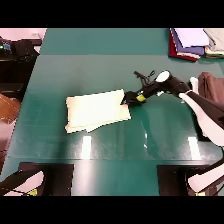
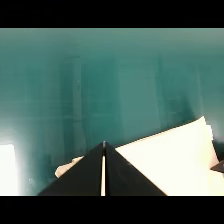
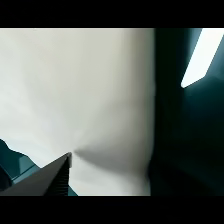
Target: Fold the shirts.
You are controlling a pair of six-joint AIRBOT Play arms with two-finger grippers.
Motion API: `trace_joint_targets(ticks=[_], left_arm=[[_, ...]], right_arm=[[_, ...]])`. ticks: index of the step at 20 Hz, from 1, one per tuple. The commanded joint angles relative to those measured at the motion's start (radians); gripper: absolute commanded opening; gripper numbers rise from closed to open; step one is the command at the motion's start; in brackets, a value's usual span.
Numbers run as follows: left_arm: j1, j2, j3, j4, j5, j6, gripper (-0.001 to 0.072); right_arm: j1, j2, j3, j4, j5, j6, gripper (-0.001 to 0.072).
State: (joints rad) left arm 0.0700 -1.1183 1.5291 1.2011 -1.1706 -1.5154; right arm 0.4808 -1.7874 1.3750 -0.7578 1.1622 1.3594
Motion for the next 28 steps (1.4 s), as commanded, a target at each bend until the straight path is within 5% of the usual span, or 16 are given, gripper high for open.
trace_joint_targets(ticks=[1, 5, 10, 15, 23, 28], left_arm=[[0.000, 0.000, -0.002, -0.014, -0.005, 0.005, 0.0025], [-0.005, 0.000, -0.002, -0.027, -0.037, 0.004, 0.0024], [-0.154, -0.001, -0.002, -0.006, -0.041, 0.005, 0.0024], [-0.313, 0.000, -0.002, -0.005, -0.025, 0.004, 0.0025], [-0.436, -0.001, -0.002, -0.006, 0.094, -0.005, 0.0025], [-0.436, -0.001, -0.002, -0.012, 0.094, -0.031, 0.0025]], right_arm=[[0.085, -0.091, 0.086, 0.062, -0.024, 0.001, 0.0474], [0.135, -0.141, 0.203, 0.066, -0.038, -0.026, 0.0032], [0.034, -0.056, 0.311, -0.079, -0.033, 0.016, 0.0018], [-0.274, 0.137, 0.333, -0.245, 0.010, 0.093, 0.0018], [-0.823, 0.308, 0.333, -0.263, 0.033, 0.096, 0.0017], [-0.989, 0.308, 0.333, -0.254, -0.040, 0.096, 0.0017]])
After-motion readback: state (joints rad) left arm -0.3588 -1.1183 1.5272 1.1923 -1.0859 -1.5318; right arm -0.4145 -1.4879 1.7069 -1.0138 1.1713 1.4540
